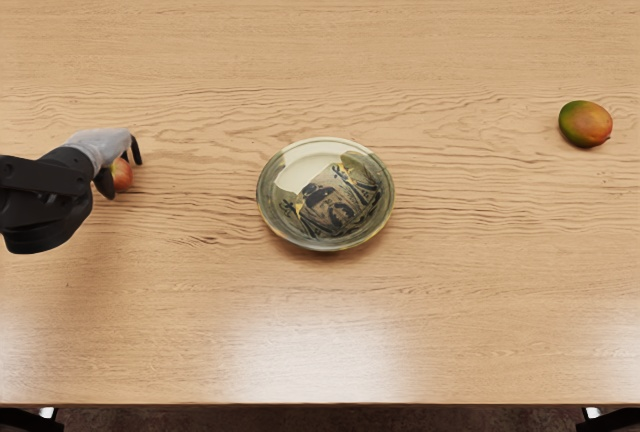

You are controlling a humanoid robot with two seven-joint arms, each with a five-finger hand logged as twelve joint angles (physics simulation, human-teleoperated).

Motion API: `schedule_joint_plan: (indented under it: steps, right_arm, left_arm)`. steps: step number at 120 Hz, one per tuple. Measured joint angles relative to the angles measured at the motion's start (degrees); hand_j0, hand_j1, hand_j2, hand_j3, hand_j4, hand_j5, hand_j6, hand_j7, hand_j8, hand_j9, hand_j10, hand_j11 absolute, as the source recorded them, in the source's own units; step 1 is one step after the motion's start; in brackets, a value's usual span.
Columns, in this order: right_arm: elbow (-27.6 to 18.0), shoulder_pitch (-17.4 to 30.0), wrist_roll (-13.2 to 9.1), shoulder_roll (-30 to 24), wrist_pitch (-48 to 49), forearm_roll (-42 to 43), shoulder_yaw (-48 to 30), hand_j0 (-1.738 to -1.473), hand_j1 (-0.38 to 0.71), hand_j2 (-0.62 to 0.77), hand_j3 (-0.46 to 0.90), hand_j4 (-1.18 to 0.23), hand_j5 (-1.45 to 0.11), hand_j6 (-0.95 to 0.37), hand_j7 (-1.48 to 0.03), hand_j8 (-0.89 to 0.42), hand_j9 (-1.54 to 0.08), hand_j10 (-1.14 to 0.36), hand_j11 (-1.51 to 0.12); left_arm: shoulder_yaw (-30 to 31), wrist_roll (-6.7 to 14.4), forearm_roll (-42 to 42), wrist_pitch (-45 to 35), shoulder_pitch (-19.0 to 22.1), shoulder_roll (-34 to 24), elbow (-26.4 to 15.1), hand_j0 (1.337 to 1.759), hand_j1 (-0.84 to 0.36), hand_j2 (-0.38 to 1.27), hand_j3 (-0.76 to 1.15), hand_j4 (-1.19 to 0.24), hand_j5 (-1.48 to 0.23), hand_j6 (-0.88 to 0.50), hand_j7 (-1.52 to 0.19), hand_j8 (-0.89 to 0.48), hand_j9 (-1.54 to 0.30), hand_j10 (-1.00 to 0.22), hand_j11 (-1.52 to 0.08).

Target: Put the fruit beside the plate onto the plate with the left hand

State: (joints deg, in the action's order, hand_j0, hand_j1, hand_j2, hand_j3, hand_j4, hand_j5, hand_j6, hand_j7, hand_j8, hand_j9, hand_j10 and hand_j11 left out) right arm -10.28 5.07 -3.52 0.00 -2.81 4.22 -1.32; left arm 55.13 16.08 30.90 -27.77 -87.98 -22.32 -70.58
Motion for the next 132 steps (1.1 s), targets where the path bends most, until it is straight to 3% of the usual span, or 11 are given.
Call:
schedule_joint_plan:
  steps: [26,43,74,97,102,107,114,132]
  right_arm:
    - [0.00,0.01,0.00,0.00,0.00,-0.01,0.00,-1.658,-0.32,-0.01,0.00,-0.03,-0.03,-0.03,-0.03,-0.03,-0.03,-0.03,-0.03]
    - [0.00,0.02,0.00,0.00,0.00,-0.02,0.00,-1.658,-0.32,-0.01,0.00,-0.03,-0.03,-0.03,-0.03,-0.03,-0.03,-0.03,-0.03]
    - [0.00,0.00,0.00,0.00,0.00,-0.01,0.00,-1.658,-0.32,-0.01,0.00,-0.03,-0.03,-0.03,-0.03,-0.03,-0.03,-0.03,-0.03]
    - [0.00,0.00,0.00,0.00,0.00,-0.01,0.00,-1.658,-0.32,-0.01,0.00,-0.03,-0.03,-0.03,-0.03,-0.03,-0.03,-0.03,-0.03]
    - [0.00,0.00,0.00,0.00,0.00,-0.01,0.00,-1.658,-0.32,-0.01,0.00,-0.03,-0.03,-0.03,-0.03,-0.03,-0.03,-0.03,-0.03]
    - [0.00,0.01,0.01,0.00,0.00,-0.01,0.00,-1.658,-0.32,-0.01,0.00,-0.03,-0.03,-0.03,-0.03,-0.03,-0.03,-0.03,-0.03]
    - [0.00,0.00,0.00,0.00,0.00,-0.01,0.00,-1.658,-0.32,-0.01,0.00,-0.03,-0.03,-0.03,-0.03,-0.03,-0.03,-0.03,-0.03]
    - [0.00,-0.01,0.00,0.00,0.00,-0.01,0.00,-1.658,-0.32,0.00,0.00,-0.03,-0.03,-0.03,-0.03,-0.03,-0.03,-0.03,-0.03]
  left_arm:
    - [-0.01,0.03,-0.26,-0.01,0.17,0.25,-0.01,1.656,-0.32,0.17,0.00,-0.57,-0.75,-0.40,-0.75,-0.40,-0.75,-0.57,-0.75]
    - [-0.01,0.02,-0.31,0.04,0.35,0.35,0.01,1.659,-0.34,0.13,0.04,-0.64,-0.83,-0.34,-0.83,-0.34,-0.85,-0.60,-0.85]
    - [0.01,0.06,-0.47,0.23,0.44,0.35,-0.10,1.661,-0.36,0.06,0.17,-0.52,-1.04,-0.23,-1.04,-0.21,-1.06,-0.52,-1.07]
    - [0.03,0.09,-0.35,0.21,0.37,0.13,-0.61,1.666,-0.36,0.03,0.13,-0.49,-1.09,-0.20,-1.10,-0.18,-1.12,-0.51,-1.15]
    - [-0.02,0.08,-0.21,0.19,0.12,-0.06,-1.11,1.672,-0.37,0.09,0.02,-0.50,-1.09,-0.20,-1.11,-0.19,-1.13,-0.53,-1.16]
    - [-0.13,0.01,0.04,0.20,-0.01,-0.68,-1.47,1.652,-0.38,0.17,-0.12,-0.50,-1.10,-0.21,-1.12,-0.20,-1.14,-0.55,-1.18]
    - [-0.30,-0.15,0.17,0.25,-0.38,-1.47,-2.09,1.650,-0.42,0.29,-0.09,-0.47,-1.12,-0.19,-1.13,-0.19,-1.15,-0.55,-1.18]
    - [-1.64,-0.31,0.17,0.42,-1.30,-4.04,-3.14,1.645,-0.45,0.32,-0.04,-0.43,-1.17,-0.16,-1.17,-0.17,-1.17,-0.53,-1.19]
